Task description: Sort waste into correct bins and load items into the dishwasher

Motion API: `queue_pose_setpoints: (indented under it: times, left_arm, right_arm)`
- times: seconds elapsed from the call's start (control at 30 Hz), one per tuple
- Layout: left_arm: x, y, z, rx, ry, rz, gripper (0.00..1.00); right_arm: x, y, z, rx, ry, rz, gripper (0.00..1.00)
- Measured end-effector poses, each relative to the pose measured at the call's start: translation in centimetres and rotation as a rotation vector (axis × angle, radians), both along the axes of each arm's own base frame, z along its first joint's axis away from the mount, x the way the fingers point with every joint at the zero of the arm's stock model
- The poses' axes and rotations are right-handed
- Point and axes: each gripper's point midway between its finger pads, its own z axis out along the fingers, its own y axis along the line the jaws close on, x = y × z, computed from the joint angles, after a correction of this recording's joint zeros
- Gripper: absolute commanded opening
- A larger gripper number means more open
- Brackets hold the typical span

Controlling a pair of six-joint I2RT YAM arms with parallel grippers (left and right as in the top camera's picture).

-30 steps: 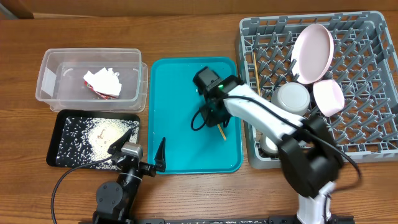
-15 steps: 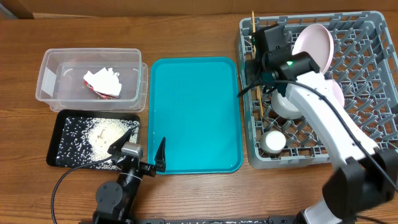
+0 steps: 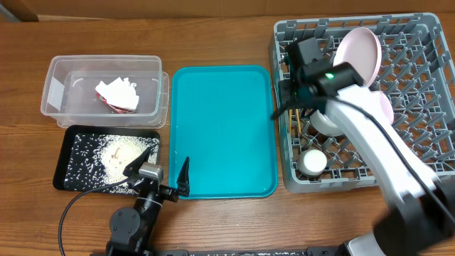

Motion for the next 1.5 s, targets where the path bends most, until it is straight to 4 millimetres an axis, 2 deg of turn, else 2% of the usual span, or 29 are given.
queue_pose_setpoints:
  times: [0.03, 0.07, 0.17, 0.27, 0.3, 0.37, 0.5, 0.6, 0.87, 1.03, 1.1, 1.17, 1.27, 1.37, 1.47, 1.5]
  left_arm:
    - [0.0, 0.0, 0.0, 0.0, 0.0, 0.0, 1.0]
    - [0.0, 0.0, 0.0, 0.0, 0.0, 0.0, 1.0]
    - [0.0, 0.0, 0.0, 0.0, 0.0, 0.0, 1.0]
    - [0.0, 0.0, 0.0, 0.0, 0.0, 0.0, 1.0]
    - [0.0, 0.0, 0.0, 0.0, 0.0, 0.0, 1.0]
    - [0.0, 0.0, 0.0, 0.0, 0.0, 0.0, 1.0]
    - [0.0, 0.0, 0.0, 0.0, 0.0, 0.0, 1.0]
    - [0.0, 0.0, 0.0, 0.0, 0.0, 0.0, 1.0]
    - [0.0, 0.0, 0.0, 0.0, 0.0, 0.0, 1.0]
    - [0.0, 0.0, 0.0, 0.0, 0.0, 0.0, 1.0]
    - [0.0, 0.0, 0.0, 0.0, -0.001, 0.0, 1.0]
    - [0.0, 0.0, 0.0, 0.0, -0.001, 0.0, 1.0]
    - [0.0, 0.0, 0.0, 0.0, 0.0, 0.0, 1.0]
    - [0.0, 0.0, 0.0, 0.0, 0.0, 0.0, 1.0]
    - [0.0, 0.0, 0.0, 0.0, -0.001, 0.0, 1.0]
    - [0.0, 0.0, 0.0, 0.0, -0.001, 0.0, 1.0]
  right_arm:
    - [-0.7, 0.7, 2.0, 0.03, -0.04, 0.024, 0.77]
    - [-1.8, 1.5, 4.5, 0.069, -0.091, 0.054, 1.0]
    - [-5.9, 2.9, 11.2, 0.164, -0.221, 0.136, 1.0]
    - [-9.5, 2.6, 15.7, 0.232, -0.321, 0.185, 1.0]
    - [-10.3, 2.4, 16.6, 0.244, -0.343, 0.192, 1.0]
    - [-11.9, 1.7, 17.7, 0.26, -0.367, 0.199, 1.0]
    - [-14.5, 0.1, 17.3, 0.24, -0.324, 0.198, 1.0]
    - [-15.5, -0.8, 17.6, 0.235, -0.332, 0.189, 1.0]
    - [-19.3, -5.4, 22.3, 0.254, -0.57, 0.108, 1.0]
    - [-19.0, -7.7, 24.6, 0.263, -0.77, 0.023, 1.0]
    - [-18.4, -8.4, 23.9, 0.252, -0.817, -0.011, 1.0]
    - [-17.7, -9.0, 22.1, 0.237, -0.842, -0.044, 1.0]
    - [-16.6, -9.6, 17.2, 0.208, -0.809, -0.078, 1.0]
    - [-16.0, -9.9, 10.6, 0.195, -0.739, -0.09, 1.0]
    - [-15.4, -9.8, 6.2, 0.216, -0.754, -0.089, 1.0]
    - [-15.1, -9.8, 5.7, 0.229, -0.789, -0.086, 1.0]
